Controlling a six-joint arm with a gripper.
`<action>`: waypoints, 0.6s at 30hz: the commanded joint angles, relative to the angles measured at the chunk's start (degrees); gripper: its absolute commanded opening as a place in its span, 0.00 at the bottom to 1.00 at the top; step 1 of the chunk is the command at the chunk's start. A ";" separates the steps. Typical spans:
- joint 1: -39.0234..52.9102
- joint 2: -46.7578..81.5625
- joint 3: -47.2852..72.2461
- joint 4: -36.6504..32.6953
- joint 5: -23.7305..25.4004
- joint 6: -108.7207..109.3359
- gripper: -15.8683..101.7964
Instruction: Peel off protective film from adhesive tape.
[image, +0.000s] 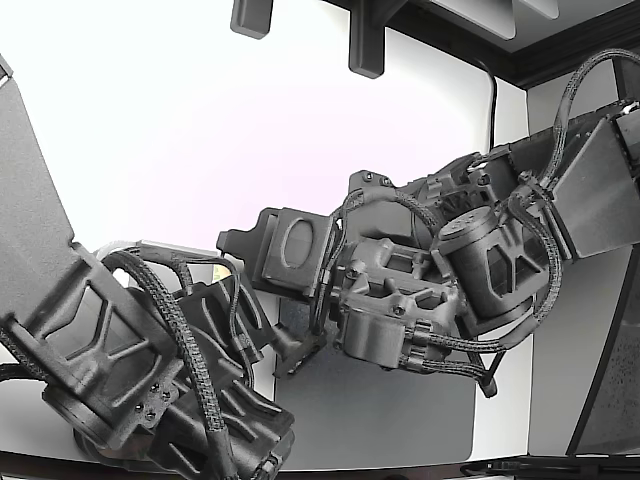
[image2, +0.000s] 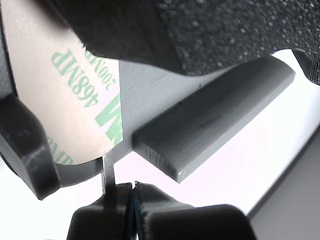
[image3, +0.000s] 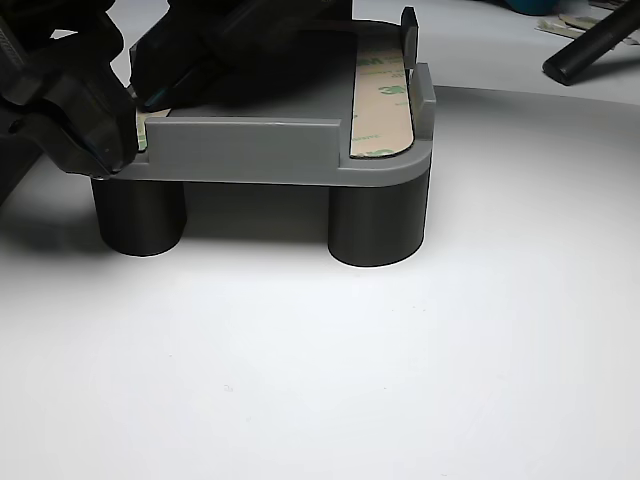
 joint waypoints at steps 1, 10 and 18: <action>-0.26 1.41 -1.58 -0.44 0.09 0.09 0.03; -0.18 1.67 -1.32 -0.44 0.09 0.35 0.03; -0.18 2.02 -1.14 -0.18 0.00 0.62 0.03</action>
